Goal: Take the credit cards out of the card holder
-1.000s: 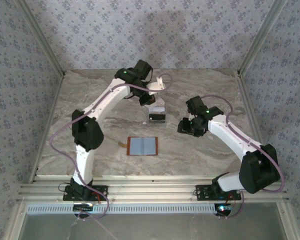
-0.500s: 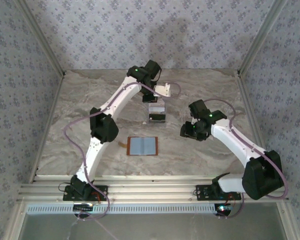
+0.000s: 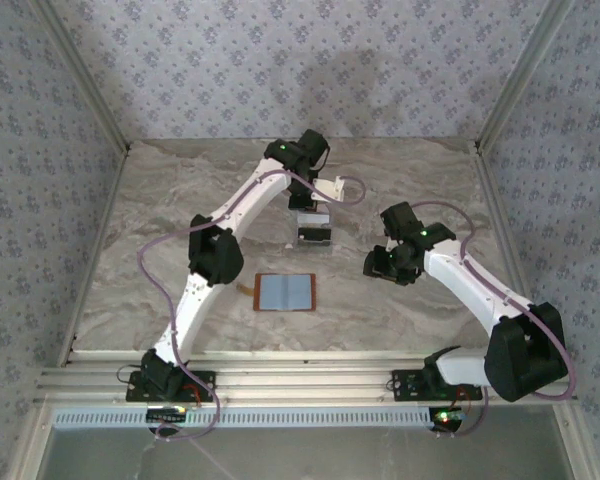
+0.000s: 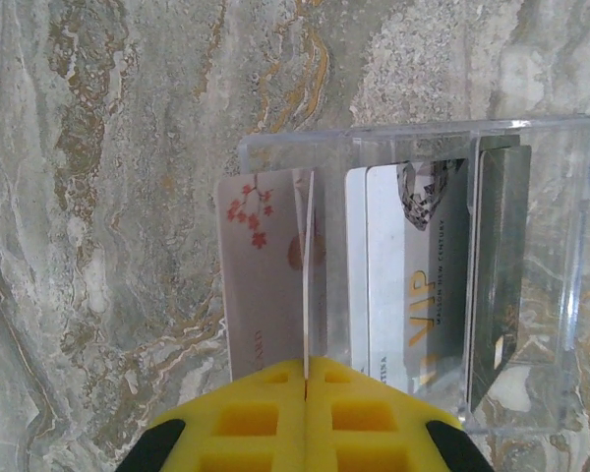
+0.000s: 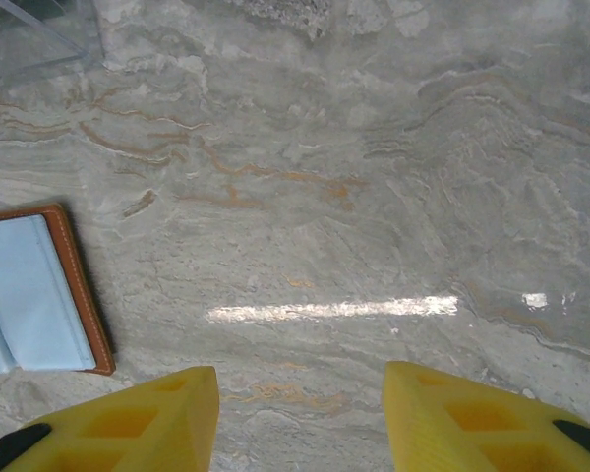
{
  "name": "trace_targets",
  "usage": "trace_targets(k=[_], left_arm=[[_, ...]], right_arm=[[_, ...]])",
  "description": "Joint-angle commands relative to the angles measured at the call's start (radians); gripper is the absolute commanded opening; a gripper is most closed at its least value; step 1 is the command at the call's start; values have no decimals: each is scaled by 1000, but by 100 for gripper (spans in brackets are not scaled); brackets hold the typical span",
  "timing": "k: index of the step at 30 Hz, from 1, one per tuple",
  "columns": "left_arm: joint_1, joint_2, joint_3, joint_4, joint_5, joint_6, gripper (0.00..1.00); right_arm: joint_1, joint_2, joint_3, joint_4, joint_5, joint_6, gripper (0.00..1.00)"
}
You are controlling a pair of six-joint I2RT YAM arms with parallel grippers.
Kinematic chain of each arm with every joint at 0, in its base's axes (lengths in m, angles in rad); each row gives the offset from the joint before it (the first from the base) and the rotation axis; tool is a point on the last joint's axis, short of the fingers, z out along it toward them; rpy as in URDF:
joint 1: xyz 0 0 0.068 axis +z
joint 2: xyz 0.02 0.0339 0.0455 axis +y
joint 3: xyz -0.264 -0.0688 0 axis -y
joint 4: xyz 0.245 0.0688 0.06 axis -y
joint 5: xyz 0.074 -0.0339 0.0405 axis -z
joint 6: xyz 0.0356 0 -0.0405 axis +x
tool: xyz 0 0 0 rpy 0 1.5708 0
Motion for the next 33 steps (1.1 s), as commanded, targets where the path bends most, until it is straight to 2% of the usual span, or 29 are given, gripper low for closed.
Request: trace_targets(k=[1,6,13,21,24,29,33], left_arm=[[-7,22,34,25,-34,18,8],[-8,8,68,60,-42,-5,27],[-8,-58,78,107,-10,-90,34],[-9,-134,44,101,9,-307,30],[-9,-204,-86,137,27,-409,29],[-10,-428,-492,395,57,-618,29],[-10,-557,-690,522,61,-838,30]], right_arm=[[-8,-18,-17,-15,-14,5,50],[-10,-17,-17,-6,-21,5,50],[-5,-7,-6,38,-24,5,50],[37,58,27,75,-50,5,50],[57,86,41,99,-66,11,50],[87,143,74,129,-91,17,50],[112,177,95,142,-96,20,50]])
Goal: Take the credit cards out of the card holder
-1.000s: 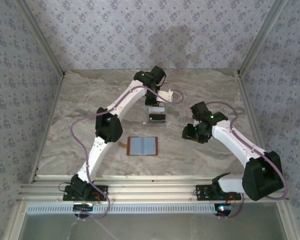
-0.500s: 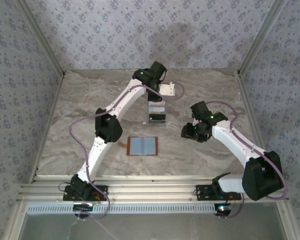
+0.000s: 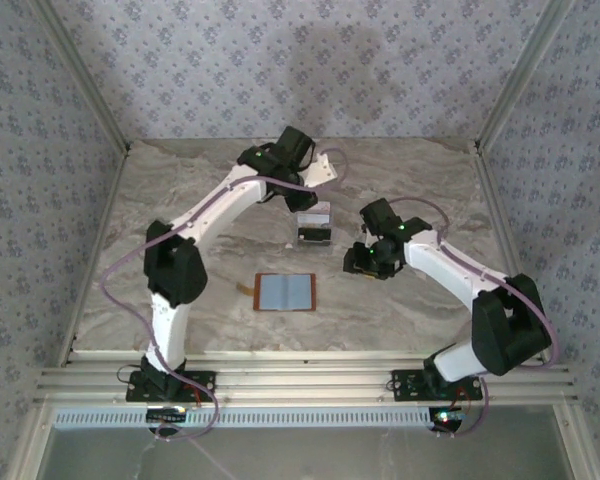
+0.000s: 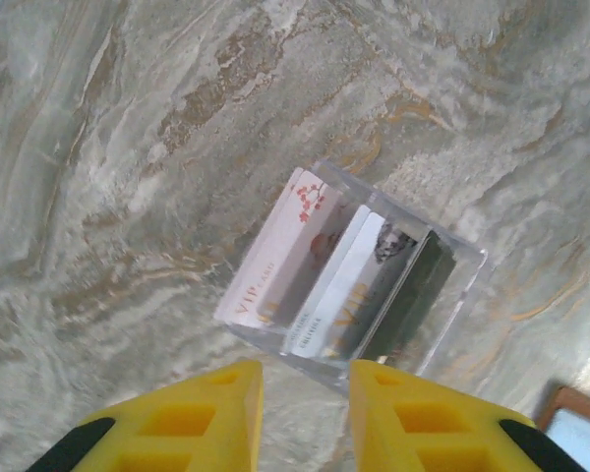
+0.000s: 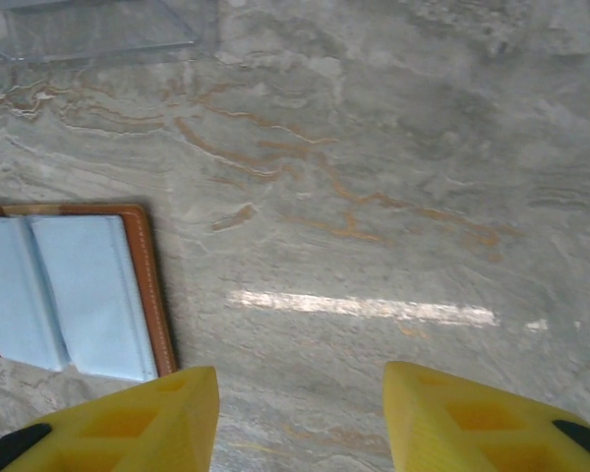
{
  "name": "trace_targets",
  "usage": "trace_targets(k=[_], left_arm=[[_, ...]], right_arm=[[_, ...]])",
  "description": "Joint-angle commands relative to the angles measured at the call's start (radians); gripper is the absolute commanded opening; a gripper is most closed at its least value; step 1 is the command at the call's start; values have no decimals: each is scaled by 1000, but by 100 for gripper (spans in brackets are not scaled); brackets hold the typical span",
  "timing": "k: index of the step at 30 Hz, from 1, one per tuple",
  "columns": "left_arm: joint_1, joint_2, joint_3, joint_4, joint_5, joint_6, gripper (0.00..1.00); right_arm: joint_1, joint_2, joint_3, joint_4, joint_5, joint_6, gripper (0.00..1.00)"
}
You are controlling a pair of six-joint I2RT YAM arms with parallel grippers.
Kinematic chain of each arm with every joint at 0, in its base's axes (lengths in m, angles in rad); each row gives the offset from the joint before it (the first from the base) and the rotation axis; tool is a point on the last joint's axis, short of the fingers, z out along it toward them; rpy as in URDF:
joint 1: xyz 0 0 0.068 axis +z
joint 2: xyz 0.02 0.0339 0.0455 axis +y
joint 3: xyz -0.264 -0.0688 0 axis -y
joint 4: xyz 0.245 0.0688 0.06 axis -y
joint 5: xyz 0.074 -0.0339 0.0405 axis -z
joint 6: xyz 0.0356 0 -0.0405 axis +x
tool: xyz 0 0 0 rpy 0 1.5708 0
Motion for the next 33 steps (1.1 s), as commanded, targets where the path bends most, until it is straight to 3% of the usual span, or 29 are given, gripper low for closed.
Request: trace_targets(k=[1,7,10,12,15,23,33], left_arm=[[-4,-107,-126,157,26,-288,30],[15,-178,-288,199,42,-708,31],[17,-200,-374,251,146,-847,31],[17,-216,-459,350,274,-899,32],[14,-207,-529,375,298,-1048,29],[-59,-247,-654,339,286,-1194,27],[-147,-282,-861,461,331,-1334,27]], right_arm=[[20,27,40,11,-21,18,49],[41,53,56,19,-20,25,49],[50,61,64,23,-18,27,49],[54,70,68,24,-18,27,49],[58,81,75,21,-18,22,49],[58,99,74,18,-28,13,49],[53,108,67,23,-34,11,50]])
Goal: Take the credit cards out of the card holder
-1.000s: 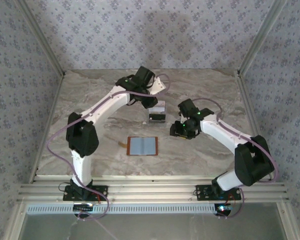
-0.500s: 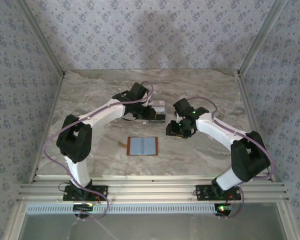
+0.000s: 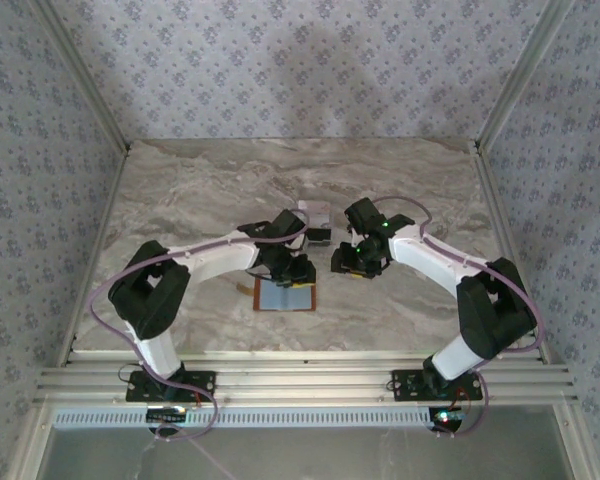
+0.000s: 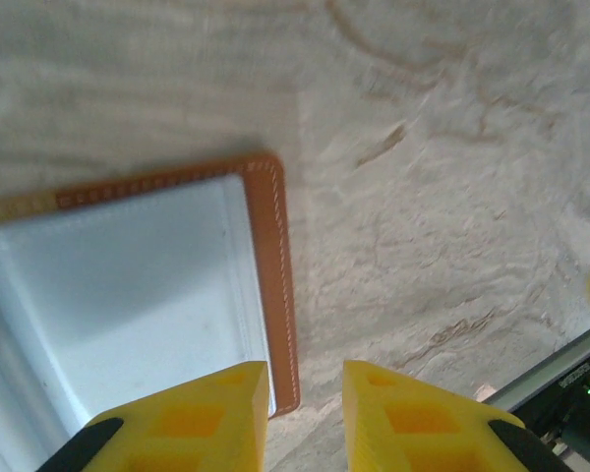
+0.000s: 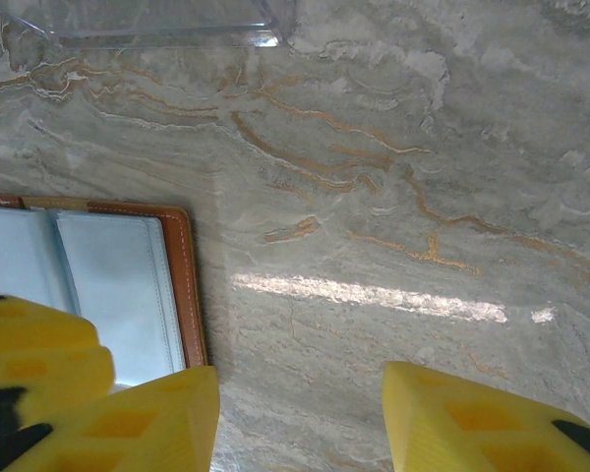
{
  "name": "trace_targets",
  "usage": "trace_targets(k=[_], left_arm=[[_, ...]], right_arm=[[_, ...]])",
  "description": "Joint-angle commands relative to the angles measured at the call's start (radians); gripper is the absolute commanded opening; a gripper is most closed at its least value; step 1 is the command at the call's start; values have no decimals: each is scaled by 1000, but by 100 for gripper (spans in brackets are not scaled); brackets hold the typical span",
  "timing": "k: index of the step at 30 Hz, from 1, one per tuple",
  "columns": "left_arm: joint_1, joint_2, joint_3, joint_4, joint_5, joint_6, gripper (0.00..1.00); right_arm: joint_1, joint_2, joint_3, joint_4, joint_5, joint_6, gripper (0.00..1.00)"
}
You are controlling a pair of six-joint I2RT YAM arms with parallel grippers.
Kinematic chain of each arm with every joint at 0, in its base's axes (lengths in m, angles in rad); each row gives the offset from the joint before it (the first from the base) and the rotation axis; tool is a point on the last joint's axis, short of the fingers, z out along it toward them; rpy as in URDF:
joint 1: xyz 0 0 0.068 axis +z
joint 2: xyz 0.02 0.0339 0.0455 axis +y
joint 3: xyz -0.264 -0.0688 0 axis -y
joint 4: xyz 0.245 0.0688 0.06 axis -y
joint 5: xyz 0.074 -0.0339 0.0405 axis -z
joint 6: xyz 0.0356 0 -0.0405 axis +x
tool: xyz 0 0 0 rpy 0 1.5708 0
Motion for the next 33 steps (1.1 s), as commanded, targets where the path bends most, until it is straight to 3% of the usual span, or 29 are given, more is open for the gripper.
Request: trace_targets(k=[1,14,33], left_arm=[[-20,-16,-28,73,42,-75,27],[-40,54,-55,105,54,-104,27],[-40,23,-19,-143,-147,-8,27]], right_arm=[[-1,13,20,-7,-16,0,49],[-2,21,17,-7,-16,-2,49],[1,35,28,-3,-18,-4,49]])
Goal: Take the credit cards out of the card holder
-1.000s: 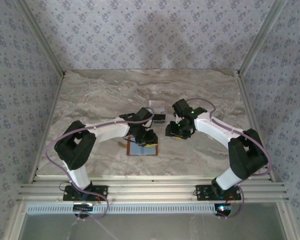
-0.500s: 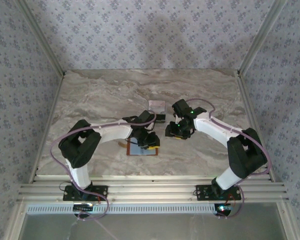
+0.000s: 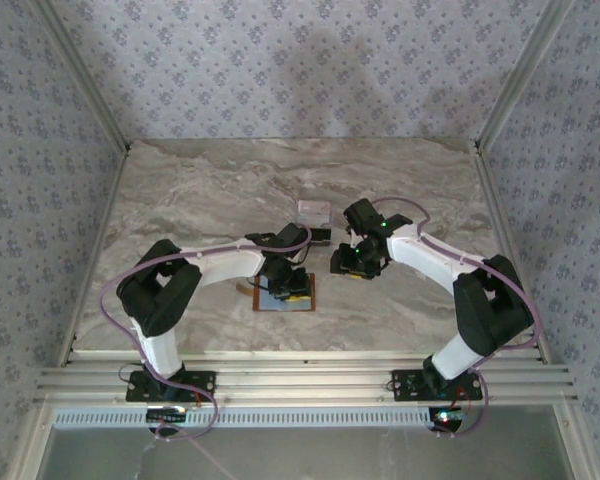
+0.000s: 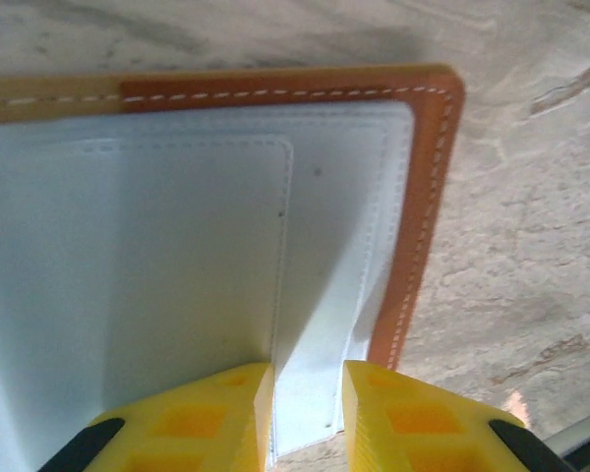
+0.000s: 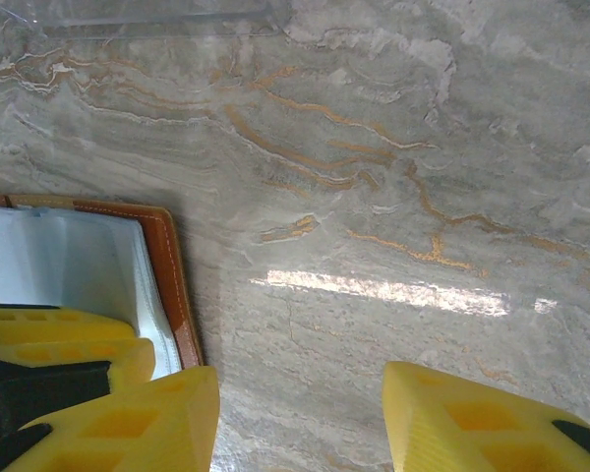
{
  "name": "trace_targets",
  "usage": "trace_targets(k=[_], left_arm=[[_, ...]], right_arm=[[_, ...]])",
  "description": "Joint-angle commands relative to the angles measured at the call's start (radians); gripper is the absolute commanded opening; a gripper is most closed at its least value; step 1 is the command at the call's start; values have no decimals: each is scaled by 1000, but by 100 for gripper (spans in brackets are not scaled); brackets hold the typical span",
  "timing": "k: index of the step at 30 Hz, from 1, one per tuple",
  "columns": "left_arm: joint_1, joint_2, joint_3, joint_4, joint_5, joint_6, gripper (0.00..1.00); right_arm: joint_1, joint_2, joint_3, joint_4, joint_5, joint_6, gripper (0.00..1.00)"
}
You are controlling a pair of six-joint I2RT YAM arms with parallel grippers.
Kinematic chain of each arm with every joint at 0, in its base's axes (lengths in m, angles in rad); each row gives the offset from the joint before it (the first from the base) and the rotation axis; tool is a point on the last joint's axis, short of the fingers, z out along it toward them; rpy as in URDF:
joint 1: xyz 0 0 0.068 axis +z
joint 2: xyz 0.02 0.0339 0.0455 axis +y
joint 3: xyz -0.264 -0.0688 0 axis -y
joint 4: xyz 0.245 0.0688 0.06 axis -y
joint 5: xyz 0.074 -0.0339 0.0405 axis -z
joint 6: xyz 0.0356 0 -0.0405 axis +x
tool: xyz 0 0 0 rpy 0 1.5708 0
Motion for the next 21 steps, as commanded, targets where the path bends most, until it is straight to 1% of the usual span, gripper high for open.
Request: trace_targets(k=[1,21], left_arm=[[-4,-21,24,-120,-87,37,27],[-7,-77,86,-317,-282,83,27]], right_arm=[[1,15,28,-8,-8,-4,49],[12,30,43,-16,-9,-8,49]])
